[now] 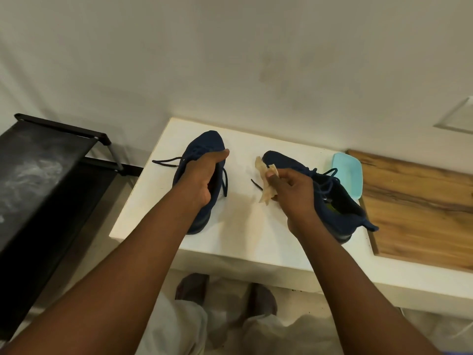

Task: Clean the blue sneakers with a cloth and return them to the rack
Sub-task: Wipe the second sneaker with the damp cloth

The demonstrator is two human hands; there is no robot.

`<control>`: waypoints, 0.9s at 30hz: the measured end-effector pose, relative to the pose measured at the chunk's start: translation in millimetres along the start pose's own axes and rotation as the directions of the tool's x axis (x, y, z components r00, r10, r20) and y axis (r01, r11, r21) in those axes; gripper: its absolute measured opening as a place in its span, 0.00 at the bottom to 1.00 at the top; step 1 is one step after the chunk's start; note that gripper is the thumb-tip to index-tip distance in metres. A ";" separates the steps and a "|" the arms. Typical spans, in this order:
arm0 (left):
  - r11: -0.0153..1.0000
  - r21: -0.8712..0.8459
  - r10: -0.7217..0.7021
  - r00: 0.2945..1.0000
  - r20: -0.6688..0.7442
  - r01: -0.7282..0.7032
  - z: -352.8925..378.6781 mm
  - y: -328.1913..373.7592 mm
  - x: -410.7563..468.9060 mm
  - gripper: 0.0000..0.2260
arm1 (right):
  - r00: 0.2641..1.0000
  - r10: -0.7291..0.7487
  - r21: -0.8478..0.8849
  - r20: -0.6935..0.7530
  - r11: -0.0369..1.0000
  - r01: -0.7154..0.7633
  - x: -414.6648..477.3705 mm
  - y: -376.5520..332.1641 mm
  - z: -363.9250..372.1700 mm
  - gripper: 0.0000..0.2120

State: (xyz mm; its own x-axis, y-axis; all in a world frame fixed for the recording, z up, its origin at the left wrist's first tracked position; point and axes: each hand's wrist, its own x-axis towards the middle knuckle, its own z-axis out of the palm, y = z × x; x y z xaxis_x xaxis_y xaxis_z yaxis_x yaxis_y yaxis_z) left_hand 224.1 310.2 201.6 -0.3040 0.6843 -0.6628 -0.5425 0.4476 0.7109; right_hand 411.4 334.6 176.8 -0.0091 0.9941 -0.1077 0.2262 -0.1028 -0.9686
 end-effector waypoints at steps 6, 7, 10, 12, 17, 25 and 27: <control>0.988 0.129 0.091 0.995 -0.047 -0.084 -4.2 -3.9 -8.9 0.13 | 0.999 0.000 0.031 -0.046 1.000 0.001 -2.0 -6.4 0.0 0.03; 0.993 0.085 0.082 0.996 -0.018 -0.080 -4.1 -3.7 -17.5 0.13 | 0.999 -0.005 0.038 -0.048 0.999 0.006 -1.5 -6.8 -1.2 0.04; 1.000 -0.020 0.001 0.987 0.162 0.003 -3.5 -3.0 -44.8 0.12 | 0.990 -0.101 -0.012 -0.104 0.995 0.100 -1.0 -11.3 -8.2 0.04; 0.999 0.033 -0.042 0.963 0.267 0.034 -1.0 -7.7 -61.2 0.11 | 0.966 -0.207 -0.145 -0.158 0.972 0.185 -1.3 -15.9 -15.3 0.05; 0.986 0.141 -0.121 0.954 0.274 0.084 7.0 -30.2 -58.8 0.18 | 0.940 -0.341 -0.357 -0.014 0.880 0.314 -6.4 -8.9 -26.0 0.07; 0.935 0.354 -0.047 0.988 0.147 -0.009 9.6 -34.0 -42.7 0.21 | 0.891 -0.369 -0.558 0.264 0.695 0.453 -42.6 8.2 -8.8 0.08; 0.914 0.403 -0.013 0.990 0.142 -0.046 7.5 -34.0 -41.3 0.21 | 0.900 -0.345 -0.500 0.267 0.749 0.435 -46.9 9.4 -8.2 0.07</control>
State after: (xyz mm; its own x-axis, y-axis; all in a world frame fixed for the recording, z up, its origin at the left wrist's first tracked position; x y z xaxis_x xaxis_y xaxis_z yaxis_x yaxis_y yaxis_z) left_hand 261.0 271.0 206.6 -0.1825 0.7534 -0.6318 -0.1665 0.6096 0.7750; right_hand 421.9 287.3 174.6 -0.3460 0.9213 0.1775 0.6524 0.3723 -0.6601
